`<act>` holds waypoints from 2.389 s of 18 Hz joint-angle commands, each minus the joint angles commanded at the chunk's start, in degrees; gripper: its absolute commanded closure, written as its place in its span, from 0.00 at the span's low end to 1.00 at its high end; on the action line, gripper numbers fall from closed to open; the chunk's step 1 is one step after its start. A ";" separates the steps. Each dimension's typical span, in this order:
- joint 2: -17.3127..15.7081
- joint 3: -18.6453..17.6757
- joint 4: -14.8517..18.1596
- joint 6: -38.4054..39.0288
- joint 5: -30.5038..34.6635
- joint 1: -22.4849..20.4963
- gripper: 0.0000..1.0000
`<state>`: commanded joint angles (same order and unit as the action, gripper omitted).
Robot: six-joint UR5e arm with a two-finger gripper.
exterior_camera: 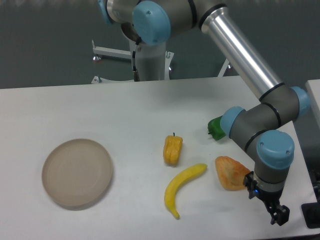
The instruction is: Pick up the green pepper from the table
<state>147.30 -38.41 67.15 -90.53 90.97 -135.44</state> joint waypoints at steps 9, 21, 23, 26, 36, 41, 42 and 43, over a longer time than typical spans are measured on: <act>-0.97 -0.97 -0.18 1.76 -0.79 0.00 0.00; -10.35 -10.62 1.49 6.33 -1.14 -1.66 0.00; -14.22 -15.27 2.20 6.33 -2.37 -2.19 0.00; -18.62 -21.51 2.29 6.24 -2.63 -4.21 0.00; -27.94 -36.64 4.92 1.33 -5.01 -10.89 0.00; -30.67 -41.74 4.39 -2.20 -4.48 -12.57 0.00; -30.76 -42.79 4.39 -2.20 -4.40 -12.57 0.00; -31.20 -44.02 4.31 -2.11 -4.22 -12.57 0.00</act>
<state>116.11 -82.43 71.46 -92.64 86.75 -148.01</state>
